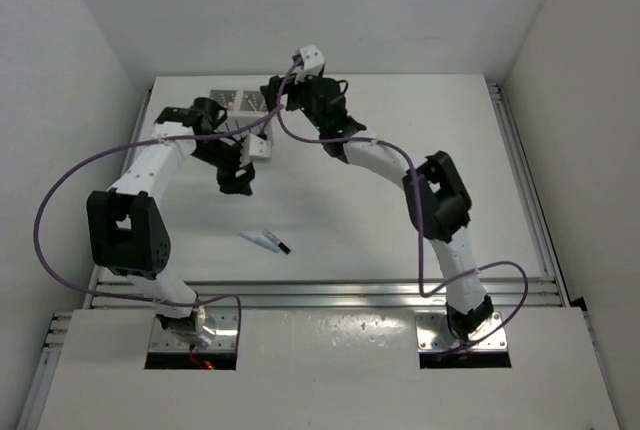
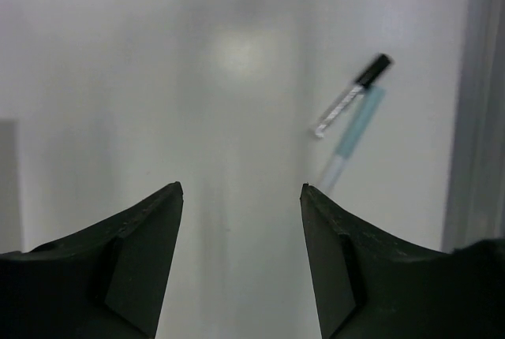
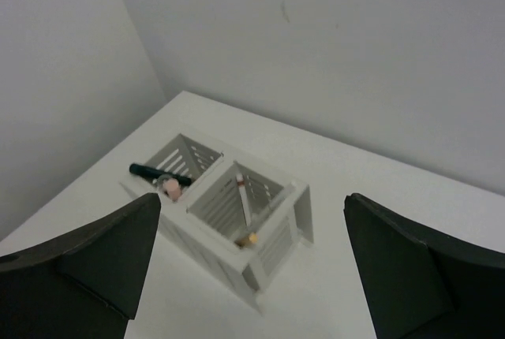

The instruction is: Organize the makeup

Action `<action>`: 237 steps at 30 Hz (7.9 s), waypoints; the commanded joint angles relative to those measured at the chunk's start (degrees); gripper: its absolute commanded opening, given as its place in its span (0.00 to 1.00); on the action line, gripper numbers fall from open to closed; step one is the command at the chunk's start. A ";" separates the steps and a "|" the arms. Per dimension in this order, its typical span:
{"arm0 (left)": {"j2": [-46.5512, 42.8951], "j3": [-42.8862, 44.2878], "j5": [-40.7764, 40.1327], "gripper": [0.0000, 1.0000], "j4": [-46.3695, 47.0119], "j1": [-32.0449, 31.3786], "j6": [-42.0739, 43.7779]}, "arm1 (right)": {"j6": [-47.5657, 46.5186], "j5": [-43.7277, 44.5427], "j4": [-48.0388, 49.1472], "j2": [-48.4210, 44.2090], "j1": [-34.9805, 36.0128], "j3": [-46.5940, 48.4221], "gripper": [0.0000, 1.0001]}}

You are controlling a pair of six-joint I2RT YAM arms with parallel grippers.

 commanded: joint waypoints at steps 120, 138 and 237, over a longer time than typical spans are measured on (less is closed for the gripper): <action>11.35 14.43 16.19 0.00 41.83 2.49 -56.69 | 7.78 -1.19 -34.51 -46.42 -21.30 -54.01 0.85; 25.84 17.86 11.81 0.00 86.96 15.60 -78.89 | 5.68 -1.98 -37.40 -33.94 -18.49 -38.91 0.85; 20.56 18.11 19.71 0.00 89.50 17.02 -77.04 | -3.11 -9.98 -34.50 -34.64 -15.94 -40.13 0.94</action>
